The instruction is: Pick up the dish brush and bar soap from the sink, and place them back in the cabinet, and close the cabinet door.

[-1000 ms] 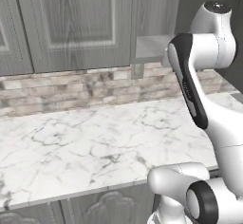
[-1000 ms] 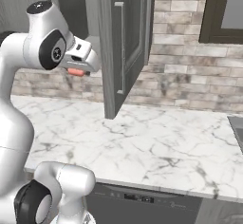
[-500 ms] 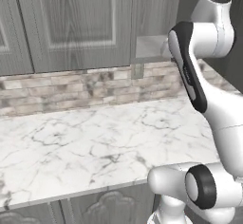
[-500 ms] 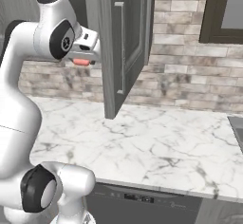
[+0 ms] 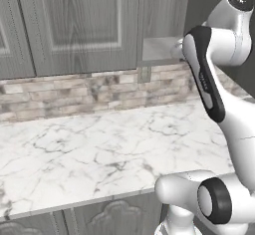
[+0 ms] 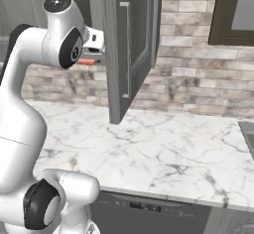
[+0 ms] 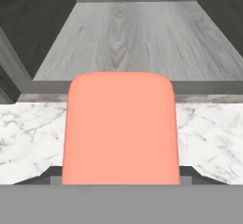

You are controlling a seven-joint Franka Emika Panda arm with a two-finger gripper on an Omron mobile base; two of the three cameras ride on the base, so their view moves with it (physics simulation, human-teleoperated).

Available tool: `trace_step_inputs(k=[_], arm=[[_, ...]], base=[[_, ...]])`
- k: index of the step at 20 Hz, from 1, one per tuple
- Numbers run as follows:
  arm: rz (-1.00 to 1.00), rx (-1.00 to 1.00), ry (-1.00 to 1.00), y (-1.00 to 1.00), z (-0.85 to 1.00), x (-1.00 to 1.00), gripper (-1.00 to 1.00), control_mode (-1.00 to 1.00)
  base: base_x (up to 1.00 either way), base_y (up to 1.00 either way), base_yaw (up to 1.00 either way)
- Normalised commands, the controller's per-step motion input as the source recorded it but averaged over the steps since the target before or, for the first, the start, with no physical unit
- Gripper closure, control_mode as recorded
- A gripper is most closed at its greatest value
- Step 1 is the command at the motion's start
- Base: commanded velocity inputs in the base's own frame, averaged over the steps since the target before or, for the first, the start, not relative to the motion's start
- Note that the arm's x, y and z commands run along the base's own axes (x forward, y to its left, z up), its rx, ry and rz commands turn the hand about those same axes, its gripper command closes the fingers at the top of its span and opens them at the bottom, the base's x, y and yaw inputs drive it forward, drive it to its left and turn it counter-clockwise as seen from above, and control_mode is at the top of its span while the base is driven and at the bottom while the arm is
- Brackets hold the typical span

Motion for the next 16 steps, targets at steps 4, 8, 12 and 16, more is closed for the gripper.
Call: trace_step_inputs(k=[4,8,12,16], arm=[[0.02,0.00,0.00,0.00,0.00,0.49,1.00,-1.00],[0.00,0.00,0.00,0.00,0.00,0.57,1.00,-1.00],[0.00,0.00,0.00,0.00,0.00,0.41,1.00,-1.00],[0.00,0.00,0.00,-0.12,0.00,0.33,1.00,-1.00]], base=[[0.00,0.00,0.00],[0.00,0.00,0.00],[0.00,0.00,0.00],[0.00,0.00,0.00]])
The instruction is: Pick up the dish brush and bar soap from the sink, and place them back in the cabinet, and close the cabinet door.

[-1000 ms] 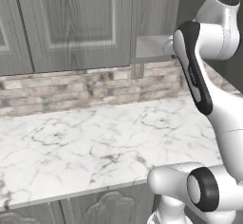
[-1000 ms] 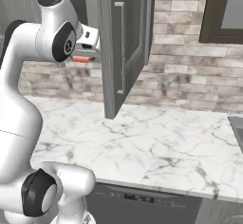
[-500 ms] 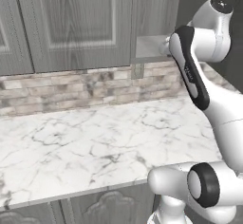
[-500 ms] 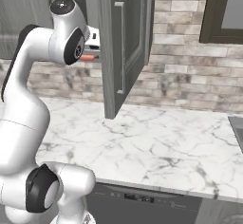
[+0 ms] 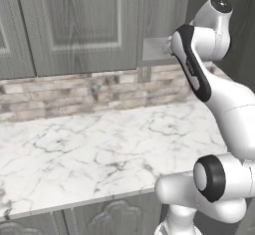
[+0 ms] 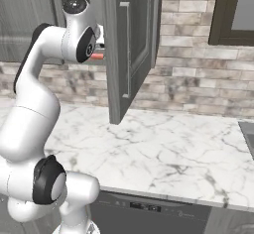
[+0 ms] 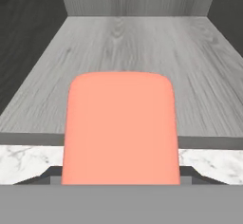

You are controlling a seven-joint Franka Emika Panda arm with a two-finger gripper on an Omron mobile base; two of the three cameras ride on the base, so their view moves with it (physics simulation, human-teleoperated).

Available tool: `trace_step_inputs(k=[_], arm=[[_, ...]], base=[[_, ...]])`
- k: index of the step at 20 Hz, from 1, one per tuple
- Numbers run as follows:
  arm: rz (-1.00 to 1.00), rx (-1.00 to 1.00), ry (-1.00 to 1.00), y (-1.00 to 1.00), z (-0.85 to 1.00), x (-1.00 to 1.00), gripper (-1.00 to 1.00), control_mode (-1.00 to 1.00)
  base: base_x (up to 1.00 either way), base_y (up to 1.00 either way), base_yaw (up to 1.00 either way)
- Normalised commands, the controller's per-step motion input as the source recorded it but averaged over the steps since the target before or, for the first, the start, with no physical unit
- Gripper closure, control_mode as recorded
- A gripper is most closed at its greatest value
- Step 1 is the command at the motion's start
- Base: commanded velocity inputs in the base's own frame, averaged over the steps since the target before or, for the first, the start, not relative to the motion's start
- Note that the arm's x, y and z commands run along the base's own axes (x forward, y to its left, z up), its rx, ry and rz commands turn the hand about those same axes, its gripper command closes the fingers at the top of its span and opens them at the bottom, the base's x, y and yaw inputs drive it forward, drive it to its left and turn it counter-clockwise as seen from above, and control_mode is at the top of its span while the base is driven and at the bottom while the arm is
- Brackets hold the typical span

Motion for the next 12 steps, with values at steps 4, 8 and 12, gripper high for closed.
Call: trace_step_inputs(k=[4,8,12], arm=[[0.00,0.00,0.00,-0.19,0.00,0.29,1.00,-1.00],[0.00,0.00,0.00,-0.11,-0.01,0.32,1.00,-1.00],[0.00,-0.01,0.00,0.00,-0.06,0.29,1.00,-1.00]], base=[[0.00,0.00,0.00],[0.00,0.00,0.00],[0.00,0.00,0.00]])
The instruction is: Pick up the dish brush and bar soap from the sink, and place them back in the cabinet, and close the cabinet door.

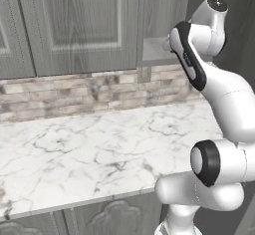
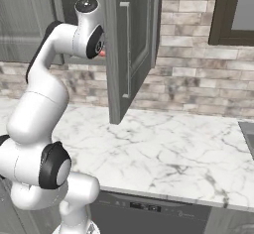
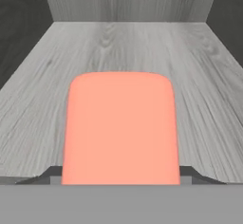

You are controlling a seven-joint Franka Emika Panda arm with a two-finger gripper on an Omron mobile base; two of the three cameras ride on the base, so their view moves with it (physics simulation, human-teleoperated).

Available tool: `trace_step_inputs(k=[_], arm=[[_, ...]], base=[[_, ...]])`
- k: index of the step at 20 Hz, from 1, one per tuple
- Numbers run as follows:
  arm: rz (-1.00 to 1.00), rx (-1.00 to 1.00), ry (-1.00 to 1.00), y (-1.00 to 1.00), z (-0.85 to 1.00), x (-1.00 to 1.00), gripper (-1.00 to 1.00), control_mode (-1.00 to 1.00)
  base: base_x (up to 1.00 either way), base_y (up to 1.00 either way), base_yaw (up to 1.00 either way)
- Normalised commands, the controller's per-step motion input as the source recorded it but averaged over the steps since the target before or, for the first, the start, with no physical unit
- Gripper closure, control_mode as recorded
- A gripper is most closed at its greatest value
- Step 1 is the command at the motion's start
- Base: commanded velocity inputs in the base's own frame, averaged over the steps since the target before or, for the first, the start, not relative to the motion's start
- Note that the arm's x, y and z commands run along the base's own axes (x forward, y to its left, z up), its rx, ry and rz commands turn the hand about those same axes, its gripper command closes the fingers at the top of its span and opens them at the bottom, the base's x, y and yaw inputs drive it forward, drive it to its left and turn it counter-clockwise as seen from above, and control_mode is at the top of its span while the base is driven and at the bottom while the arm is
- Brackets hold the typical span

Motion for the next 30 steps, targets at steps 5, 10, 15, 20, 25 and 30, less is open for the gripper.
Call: trace_step_inputs(k=[5,10,15,20,25,30], arm=[[0.00,0.00,0.00,-0.01,-0.08,0.28,1.00,-1.00],[0.00,0.00,0.00,-0.07,-0.12,0.26,1.00,-1.00],[0.00,0.00,0.00,-0.05,-0.13,0.23,1.00,-1.00],[0.00,0.00,0.00,-0.01,-0.09,0.24,1.00,-1.00],[0.00,0.00,0.00,0.00,-0.04,0.27,1.00,-1.00],[0.01,0.00,0.00,-0.02,-0.06,0.23,1.00,-1.00]], base=[[0.00,0.00,0.00],[0.00,0.00,0.00],[0.00,0.00,0.00],[0.00,0.00,0.00],[0.00,0.00,0.00],[0.00,0.00,0.00]])
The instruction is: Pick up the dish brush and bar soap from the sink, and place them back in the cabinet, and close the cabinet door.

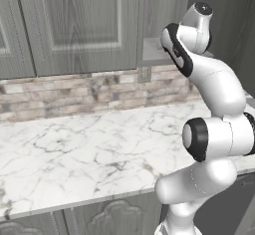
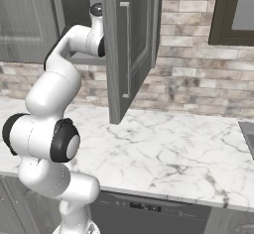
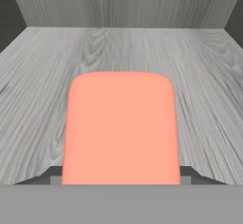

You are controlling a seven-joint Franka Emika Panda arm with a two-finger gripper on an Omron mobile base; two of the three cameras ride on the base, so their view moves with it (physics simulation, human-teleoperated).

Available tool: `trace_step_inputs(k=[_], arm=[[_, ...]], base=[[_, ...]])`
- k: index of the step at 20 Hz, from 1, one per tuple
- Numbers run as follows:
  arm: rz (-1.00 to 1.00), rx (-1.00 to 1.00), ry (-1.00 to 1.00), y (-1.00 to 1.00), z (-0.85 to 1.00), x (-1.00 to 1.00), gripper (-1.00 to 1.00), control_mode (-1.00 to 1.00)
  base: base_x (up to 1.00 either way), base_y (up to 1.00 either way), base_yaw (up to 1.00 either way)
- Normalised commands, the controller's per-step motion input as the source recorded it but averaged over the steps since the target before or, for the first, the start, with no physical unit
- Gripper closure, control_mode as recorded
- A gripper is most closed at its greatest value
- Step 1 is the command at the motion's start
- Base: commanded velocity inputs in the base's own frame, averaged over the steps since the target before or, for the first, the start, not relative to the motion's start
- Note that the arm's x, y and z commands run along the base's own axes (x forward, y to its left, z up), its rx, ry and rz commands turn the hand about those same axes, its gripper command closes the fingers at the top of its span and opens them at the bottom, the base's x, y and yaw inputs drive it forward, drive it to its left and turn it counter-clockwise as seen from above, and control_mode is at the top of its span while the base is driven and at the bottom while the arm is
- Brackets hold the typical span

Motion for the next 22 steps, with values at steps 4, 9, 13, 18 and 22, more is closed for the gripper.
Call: trace_step_inputs(k=[4,9,13,18,22], arm=[[0.01,0.00,0.00,0.00,-0.15,0.20,1.00,-1.00],[0.02,0.00,0.00,0.00,-0.24,0.15,1.00,-1.00],[0.01,0.00,0.00,0.00,-0.19,0.12,1.00,-1.00],[0.00,0.00,0.00,0.00,-0.03,0.06,-1.00,-1.00],[0.00,0.00,0.00,0.00,0.00,0.00,-1.00,-1.00]], base=[[0.00,0.00,0.00],[0.00,0.00,0.00],[0.00,0.00,0.00],[0.00,0.00,0.00],[0.00,0.00,0.00]])
